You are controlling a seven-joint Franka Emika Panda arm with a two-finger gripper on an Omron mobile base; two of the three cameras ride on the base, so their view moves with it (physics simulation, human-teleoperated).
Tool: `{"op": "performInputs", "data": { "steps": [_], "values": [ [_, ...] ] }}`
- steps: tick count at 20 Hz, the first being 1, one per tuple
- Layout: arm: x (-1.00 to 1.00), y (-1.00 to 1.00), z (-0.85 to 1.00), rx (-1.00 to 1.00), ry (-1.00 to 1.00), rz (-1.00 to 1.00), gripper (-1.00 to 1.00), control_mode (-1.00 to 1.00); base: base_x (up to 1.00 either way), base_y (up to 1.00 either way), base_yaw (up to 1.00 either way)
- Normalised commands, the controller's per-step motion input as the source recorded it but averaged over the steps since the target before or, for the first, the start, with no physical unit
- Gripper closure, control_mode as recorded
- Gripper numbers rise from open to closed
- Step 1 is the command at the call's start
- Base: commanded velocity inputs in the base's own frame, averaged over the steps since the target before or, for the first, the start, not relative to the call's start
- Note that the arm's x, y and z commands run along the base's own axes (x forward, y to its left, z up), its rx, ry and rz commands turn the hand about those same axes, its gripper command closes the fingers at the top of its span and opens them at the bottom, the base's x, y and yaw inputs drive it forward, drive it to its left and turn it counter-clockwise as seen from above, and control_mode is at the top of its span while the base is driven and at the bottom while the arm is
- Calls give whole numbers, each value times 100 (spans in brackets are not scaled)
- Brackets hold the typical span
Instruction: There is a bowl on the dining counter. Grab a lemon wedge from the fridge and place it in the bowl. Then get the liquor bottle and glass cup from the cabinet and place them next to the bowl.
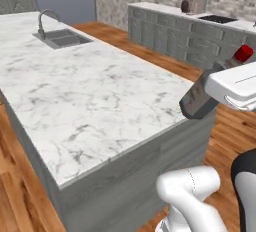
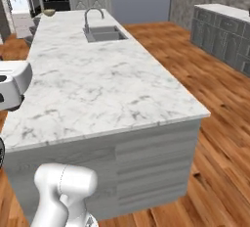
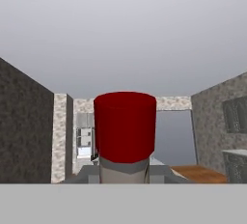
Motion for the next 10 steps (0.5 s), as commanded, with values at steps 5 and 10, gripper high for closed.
{"op": "performInputs", "data": {
  "steps": [5,10],
  "values": [
    [0,0,0,0,0,0,100,100,-10,100,-2],
    [0,0,0,0,0,0,100,100,5,100,-10]
  ]
}}
